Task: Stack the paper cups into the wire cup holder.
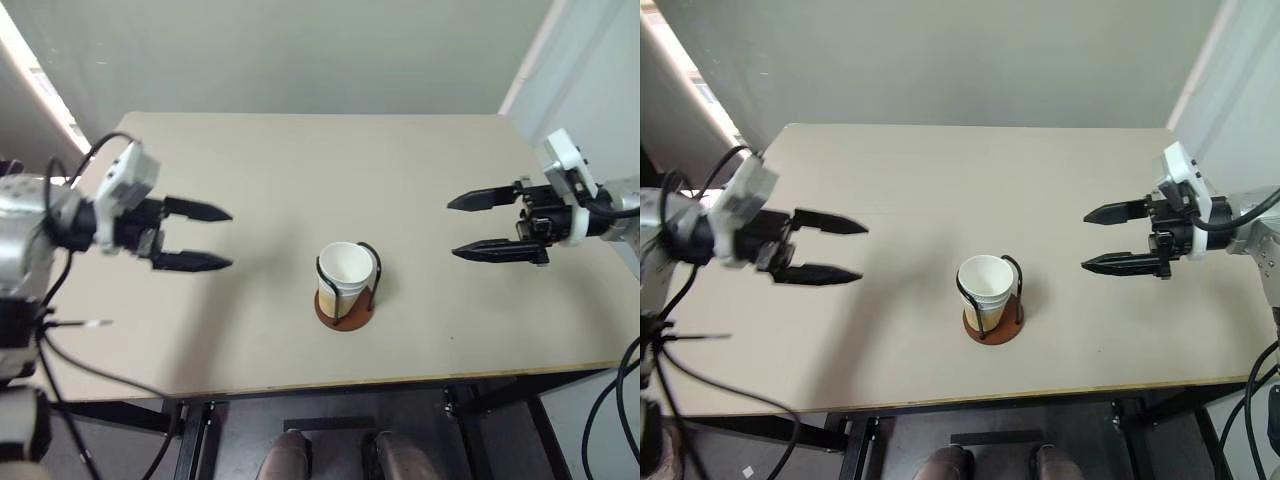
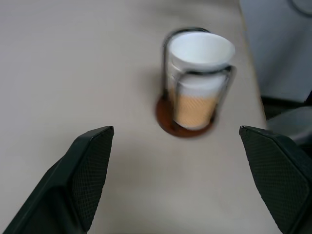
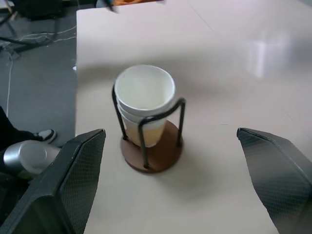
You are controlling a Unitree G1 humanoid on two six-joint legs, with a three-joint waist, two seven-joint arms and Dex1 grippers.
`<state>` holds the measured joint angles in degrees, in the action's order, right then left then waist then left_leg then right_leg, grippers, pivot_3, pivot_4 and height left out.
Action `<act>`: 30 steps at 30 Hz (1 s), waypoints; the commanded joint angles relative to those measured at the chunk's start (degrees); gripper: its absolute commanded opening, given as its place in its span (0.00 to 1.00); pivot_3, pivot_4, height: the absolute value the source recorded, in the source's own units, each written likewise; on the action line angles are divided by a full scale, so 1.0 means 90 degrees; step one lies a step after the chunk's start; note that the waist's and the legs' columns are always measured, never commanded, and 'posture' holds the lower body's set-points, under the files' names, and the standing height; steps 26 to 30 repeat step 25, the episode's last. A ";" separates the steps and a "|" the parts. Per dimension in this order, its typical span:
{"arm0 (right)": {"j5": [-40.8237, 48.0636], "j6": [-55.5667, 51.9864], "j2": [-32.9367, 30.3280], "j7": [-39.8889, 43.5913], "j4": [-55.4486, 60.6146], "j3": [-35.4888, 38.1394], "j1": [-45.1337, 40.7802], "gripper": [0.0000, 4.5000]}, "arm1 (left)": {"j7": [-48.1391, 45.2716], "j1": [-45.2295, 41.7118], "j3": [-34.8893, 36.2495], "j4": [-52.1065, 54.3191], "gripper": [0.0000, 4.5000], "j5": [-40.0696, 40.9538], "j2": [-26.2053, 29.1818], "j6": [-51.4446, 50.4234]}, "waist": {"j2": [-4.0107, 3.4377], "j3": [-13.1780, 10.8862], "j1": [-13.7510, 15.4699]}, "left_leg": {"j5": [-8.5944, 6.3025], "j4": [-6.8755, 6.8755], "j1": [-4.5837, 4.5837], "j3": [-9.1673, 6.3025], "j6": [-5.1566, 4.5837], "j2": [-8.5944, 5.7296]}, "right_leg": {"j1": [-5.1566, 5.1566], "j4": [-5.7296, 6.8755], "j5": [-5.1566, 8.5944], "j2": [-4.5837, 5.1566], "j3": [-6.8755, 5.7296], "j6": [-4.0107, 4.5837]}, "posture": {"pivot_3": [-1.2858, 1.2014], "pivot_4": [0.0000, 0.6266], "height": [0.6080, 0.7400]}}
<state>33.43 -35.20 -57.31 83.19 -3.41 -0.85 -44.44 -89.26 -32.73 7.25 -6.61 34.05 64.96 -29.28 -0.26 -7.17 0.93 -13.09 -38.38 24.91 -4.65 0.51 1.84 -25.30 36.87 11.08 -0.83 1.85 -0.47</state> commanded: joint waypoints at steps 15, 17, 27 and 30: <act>-0.0820 0.0579 0.0300 0.0627 -0.0968 -0.0346 -0.0472 1.00 | 0.1595 0.3267 0.3167 0.2701 0.98 0.0902 -0.0172 -0.1523 | -0.0005 0.0000 -0.0098 | 0.0011 0.0049 -0.0127 0.0002 0.0004 0.0005 | 0.0072 0.0020 0.0006 -0.0011 0.0005 0.0170 | 0.52 0.24 1.00; -0.0863 0.0595 0.0348 0.0657 -0.1018 -0.0368 -0.0540 1.00 | 0.1664 0.3436 0.3244 0.2783 0.98 0.0937 -0.0223 -0.1526 | -0.0005 0.0000 -0.0104 | 0.0011 0.0051 -0.0126 0.0003 0.0005 0.0005 | 0.0068 0.0019 0.0005 -0.0012 0.0008 0.0170 | 0.52 0.24 1.00; -0.1057 0.0588 0.0555 0.0831 -0.1244 -0.0588 -0.0817 1.00 | 0.2055 0.3847 0.3435 0.3229 0.98 0.1094 -0.0496 -0.1490 | -0.0005 0.0000 -0.0099 | -0.0015 0.0057 -0.0099 0.0002 0.0035 0.0006 | 0.0040 0.0013 0.0009 -0.0014 0.0007 0.0175 | 0.52 0.24 1.00; -0.1057 0.0588 0.0555 0.0831 -0.1244 -0.0588 -0.0817 1.00 | 0.2055 0.3847 0.3435 0.3229 0.98 0.1094 -0.0496 -0.1490 | -0.0005 0.0000 -0.0099 | -0.0015 0.0057 -0.0099 0.0002 0.0035 0.0006 | 0.0040 0.0013 0.0009 -0.0014 0.0007 0.0175 | 0.52 0.24 1.00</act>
